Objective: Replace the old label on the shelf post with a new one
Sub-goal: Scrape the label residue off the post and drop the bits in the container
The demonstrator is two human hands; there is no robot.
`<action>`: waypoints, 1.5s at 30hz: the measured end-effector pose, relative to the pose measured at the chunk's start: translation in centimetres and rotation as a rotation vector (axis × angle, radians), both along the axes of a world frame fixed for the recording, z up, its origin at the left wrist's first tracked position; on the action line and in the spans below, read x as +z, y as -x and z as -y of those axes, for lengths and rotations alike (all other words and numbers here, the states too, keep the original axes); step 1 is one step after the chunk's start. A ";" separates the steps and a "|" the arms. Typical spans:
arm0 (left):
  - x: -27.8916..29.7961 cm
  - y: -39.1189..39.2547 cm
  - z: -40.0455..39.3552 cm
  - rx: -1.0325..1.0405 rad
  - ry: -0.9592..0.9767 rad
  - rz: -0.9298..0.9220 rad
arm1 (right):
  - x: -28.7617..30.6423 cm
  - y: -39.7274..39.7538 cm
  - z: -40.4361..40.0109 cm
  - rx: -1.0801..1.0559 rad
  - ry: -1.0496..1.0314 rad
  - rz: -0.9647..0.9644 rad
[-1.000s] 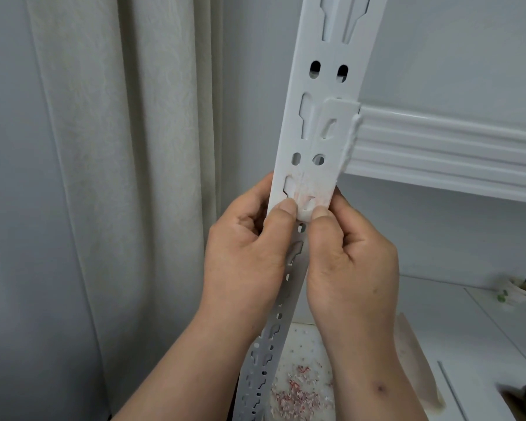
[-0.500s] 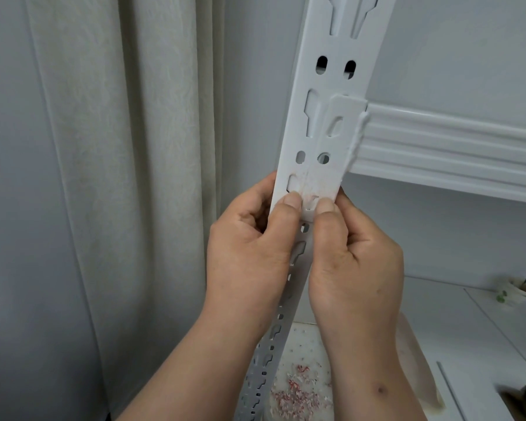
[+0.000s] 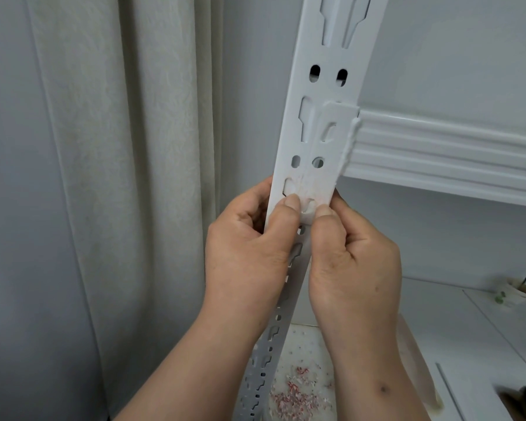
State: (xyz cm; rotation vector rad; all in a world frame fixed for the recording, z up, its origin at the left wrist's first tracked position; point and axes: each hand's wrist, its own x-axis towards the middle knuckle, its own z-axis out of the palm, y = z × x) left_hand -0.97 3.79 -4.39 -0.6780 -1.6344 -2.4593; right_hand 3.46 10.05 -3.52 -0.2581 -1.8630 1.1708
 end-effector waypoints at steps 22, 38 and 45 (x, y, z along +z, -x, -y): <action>-0.2 0.0 -0.2 -0.021 -0.029 0.010 | 0.0 0.0 0.0 0.031 0.055 0.013; 0.0 -0.2 -0.2 -0.025 -0.055 0.016 | 0.8 0.1 0.3 0.008 0.107 -0.015; 0.3 -0.4 -0.2 0.001 -0.022 0.049 | 0.4 -0.3 0.3 0.015 0.081 0.034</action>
